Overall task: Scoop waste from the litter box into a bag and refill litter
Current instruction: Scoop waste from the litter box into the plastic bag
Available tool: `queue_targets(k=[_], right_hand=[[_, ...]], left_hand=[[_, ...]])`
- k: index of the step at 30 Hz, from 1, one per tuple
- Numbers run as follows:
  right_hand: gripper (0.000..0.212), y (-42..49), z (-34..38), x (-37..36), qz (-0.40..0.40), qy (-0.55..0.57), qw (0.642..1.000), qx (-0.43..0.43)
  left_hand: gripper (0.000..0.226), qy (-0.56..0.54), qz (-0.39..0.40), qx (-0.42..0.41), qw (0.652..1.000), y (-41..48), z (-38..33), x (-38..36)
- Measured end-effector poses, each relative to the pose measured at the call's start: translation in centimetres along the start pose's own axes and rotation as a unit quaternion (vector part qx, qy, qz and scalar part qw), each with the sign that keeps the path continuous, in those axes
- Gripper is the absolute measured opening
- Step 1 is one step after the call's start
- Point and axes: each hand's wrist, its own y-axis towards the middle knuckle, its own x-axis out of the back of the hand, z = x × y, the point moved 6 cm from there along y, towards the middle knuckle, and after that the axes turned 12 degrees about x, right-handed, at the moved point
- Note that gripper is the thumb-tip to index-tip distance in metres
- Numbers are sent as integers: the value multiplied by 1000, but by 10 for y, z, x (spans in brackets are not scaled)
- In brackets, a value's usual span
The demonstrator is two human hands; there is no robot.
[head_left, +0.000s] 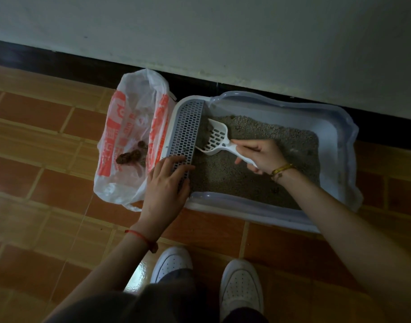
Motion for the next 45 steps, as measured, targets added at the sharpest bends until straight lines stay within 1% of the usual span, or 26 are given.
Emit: queue_targets(k=[3, 7, 14, 22, 25, 34, 38, 43, 45], right_hand=[[31, -12, -1, 22, -5, -6, 1000, 2], [31, -31, -2, 45, -34, 2, 999, 2], [28, -68, 5, 68, -65, 86, 994, 14], [29, -88, 21, 92, -114, 64, 989, 65], [30, -93, 27, 91, -106, 73, 989, 70], [30, -97, 38, 84, -88, 44, 992, 73], [30, -97, 40, 82, -98, 33, 992, 71], [30, -94, 46, 78, -98, 4, 992, 82], [30, -91, 51, 76, -103, 0, 991, 89]], left_hand=[[32, -2, -1, -1, 1000, 0, -1, 0], [33, -9, -7, 4, 1000, 0, -2, 0], [34, -3, -16, 1, 1000, 1, -3, 0], [33, 9, -15, -17, 1000, 0, -4, 0], [31, 12, -15, -22, 1000, -1, -4, 1], [31, 4, 5, -44, 999, -1, -3, 1], [29, -7, 6, -51, 999, -3, -4, 3], [26, -28, 18, -48, 998, -5, -3, 6], [28, -44, 26, -35, 998, -4, -1, 8]])
